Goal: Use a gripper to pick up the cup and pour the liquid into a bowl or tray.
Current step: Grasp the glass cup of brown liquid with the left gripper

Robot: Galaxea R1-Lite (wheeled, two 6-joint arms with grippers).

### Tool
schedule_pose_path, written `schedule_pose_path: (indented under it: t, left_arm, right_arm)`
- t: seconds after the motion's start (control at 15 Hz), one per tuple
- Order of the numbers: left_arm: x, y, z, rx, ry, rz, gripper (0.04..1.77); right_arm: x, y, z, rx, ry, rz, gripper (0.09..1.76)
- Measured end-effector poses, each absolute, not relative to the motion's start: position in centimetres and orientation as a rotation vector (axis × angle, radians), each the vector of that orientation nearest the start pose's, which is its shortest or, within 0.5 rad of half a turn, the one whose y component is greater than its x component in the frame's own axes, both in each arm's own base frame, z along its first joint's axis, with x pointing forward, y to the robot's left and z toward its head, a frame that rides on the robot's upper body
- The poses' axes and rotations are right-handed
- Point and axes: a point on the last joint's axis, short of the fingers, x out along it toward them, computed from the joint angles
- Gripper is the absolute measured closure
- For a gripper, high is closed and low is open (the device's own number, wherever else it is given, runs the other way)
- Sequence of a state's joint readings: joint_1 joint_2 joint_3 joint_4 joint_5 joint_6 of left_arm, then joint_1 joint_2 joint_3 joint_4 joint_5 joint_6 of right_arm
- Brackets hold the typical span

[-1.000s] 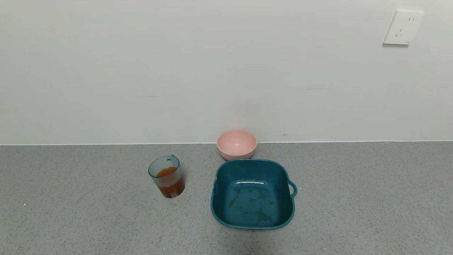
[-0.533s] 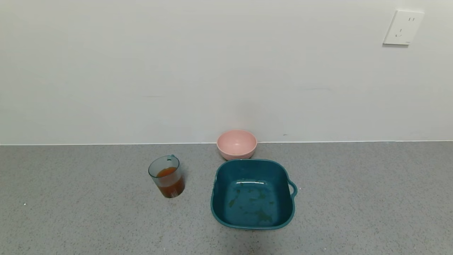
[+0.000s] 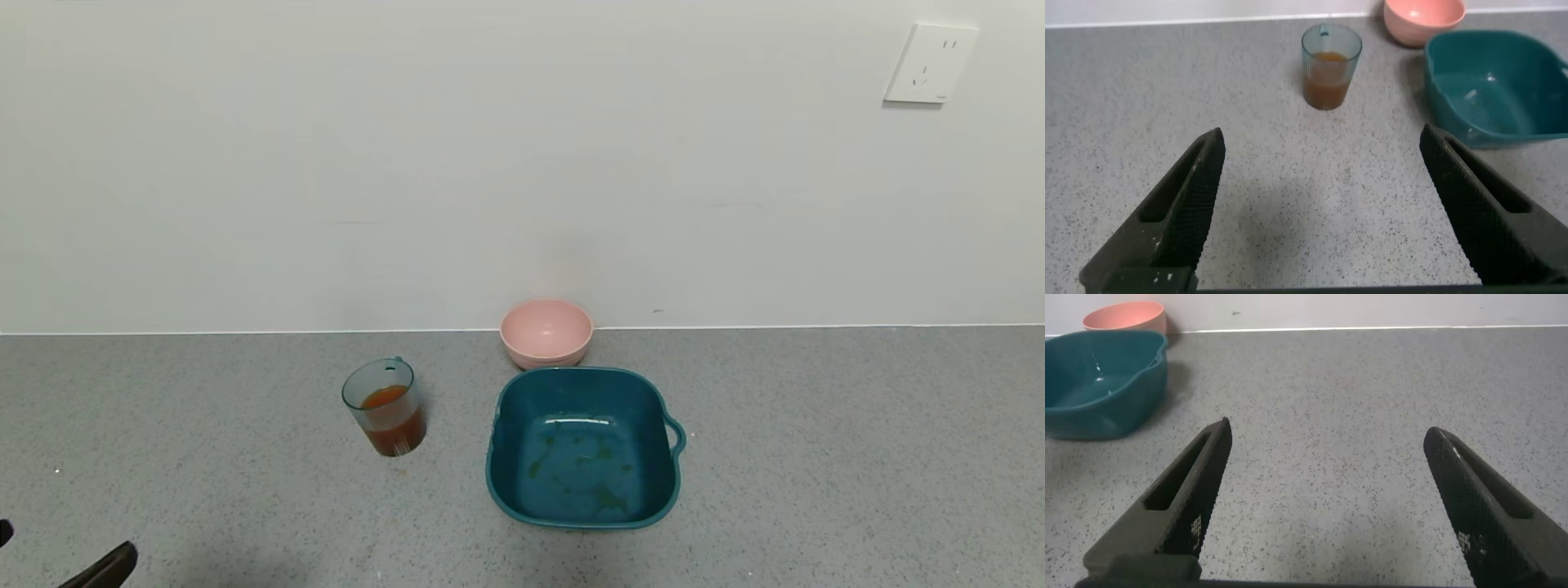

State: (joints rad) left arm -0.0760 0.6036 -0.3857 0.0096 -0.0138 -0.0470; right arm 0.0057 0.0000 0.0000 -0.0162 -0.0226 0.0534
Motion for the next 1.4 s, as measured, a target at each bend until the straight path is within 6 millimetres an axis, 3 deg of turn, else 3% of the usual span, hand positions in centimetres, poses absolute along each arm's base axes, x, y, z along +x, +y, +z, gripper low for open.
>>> schedule_pose_path:
  t: [0.33,0.6,0.87,1.4]
  left_arm:
    - [10.7,-1.0,18.5,-0.029,0.421,-0.130,0.09]
    - [15.8,-1.4,16.3,0.014,0.562,-0.154,0.09]
    - [18.8,-1.8,13.5,0.059,0.710,-0.190,0.09]
    - [23.9,-4.1,9.5,0.092,0.684,-0.260,0.09]
  right_arm:
    - [-2.3,-0.1,7.7,0.053,-0.017,-0.017,0.14]
    - [-2.3,-0.1,7.7,0.054,-0.017,-0.017,0.14]
    - [-2.3,-0.1,7.7,0.054,-0.017,-0.017,0.14]
    - [-2.3,-0.1,7.7,0.054,-0.017,-0.017,0.14]
